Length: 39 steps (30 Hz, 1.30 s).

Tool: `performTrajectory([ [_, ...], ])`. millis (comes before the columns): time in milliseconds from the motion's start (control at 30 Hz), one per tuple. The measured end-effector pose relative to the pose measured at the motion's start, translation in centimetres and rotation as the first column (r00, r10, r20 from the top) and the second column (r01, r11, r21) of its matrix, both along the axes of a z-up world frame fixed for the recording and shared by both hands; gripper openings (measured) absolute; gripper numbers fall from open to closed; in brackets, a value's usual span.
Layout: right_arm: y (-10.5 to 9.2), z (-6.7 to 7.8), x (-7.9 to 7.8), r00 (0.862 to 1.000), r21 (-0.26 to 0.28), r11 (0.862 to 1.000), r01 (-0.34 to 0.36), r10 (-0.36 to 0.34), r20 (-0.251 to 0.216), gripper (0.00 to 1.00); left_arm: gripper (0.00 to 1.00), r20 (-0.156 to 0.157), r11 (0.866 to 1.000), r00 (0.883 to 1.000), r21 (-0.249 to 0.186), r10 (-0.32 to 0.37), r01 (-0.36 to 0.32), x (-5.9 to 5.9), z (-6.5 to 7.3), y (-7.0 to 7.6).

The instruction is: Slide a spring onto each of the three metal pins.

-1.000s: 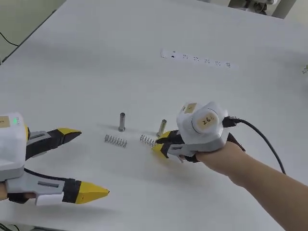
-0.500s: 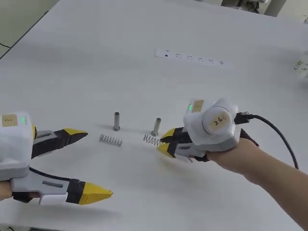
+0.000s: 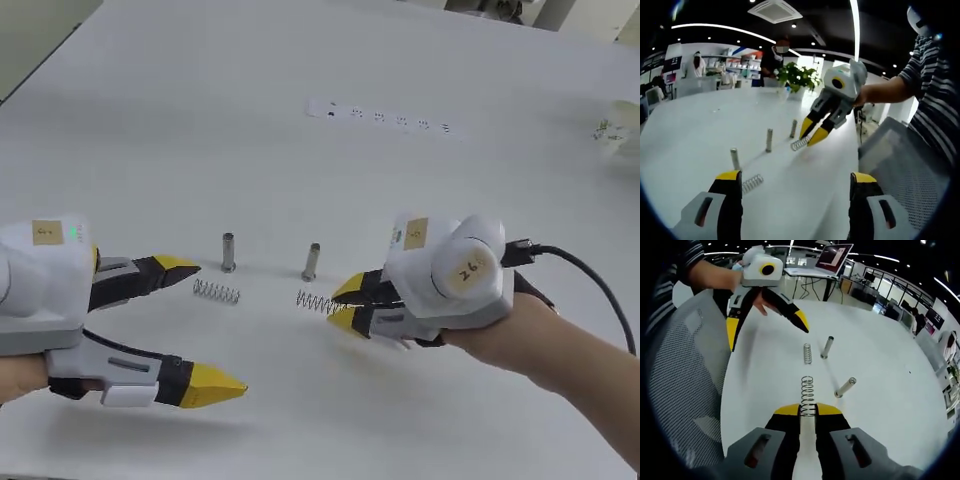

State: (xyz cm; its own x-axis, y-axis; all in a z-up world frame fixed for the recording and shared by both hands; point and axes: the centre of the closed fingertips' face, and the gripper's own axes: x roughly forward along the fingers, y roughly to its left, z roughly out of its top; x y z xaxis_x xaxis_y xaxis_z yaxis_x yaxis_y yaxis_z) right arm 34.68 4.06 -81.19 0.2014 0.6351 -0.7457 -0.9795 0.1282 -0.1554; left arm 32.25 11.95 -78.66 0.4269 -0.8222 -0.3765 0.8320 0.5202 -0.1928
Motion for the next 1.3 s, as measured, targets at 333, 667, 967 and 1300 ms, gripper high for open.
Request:
performTrajectory([
  [333, 0.0, 0.6, -1.3, 0.999, 0.014, 0.999, -0.041, 0.041, 0.010, 0.08, 0.71, -0.012, 0.996, 0.998, -0.054, -0.065, 0.065, 0.0, 0.5, -2.0],
  [667, 0.3, 0.7, -2.4, 0.992, 0.014, 0.992, -0.122, 0.121, 0.032, 0.08, 0.53, -0.016, 0.989, 0.990, -0.049, -0.137, 0.136, -0.2, 0.3, -3.9],
  [967, 0.2, 1.4, -2.8, 0.989, 0.038, 0.989, -0.143, 0.142, 0.037, 0.08, 0.40, 0.011, 0.980, 0.981, -0.037, -0.194, 0.194, -0.1, 0.4, -5.8],
  [1300, 0.5, 2.1, -3.4, 0.987, 0.056, 0.986, -0.158, 0.156, 0.039, 0.08, 0.17, 0.038, 0.968, 0.968, -0.040, -0.247, 0.249, -0.7, 0.6, -7.4],
])
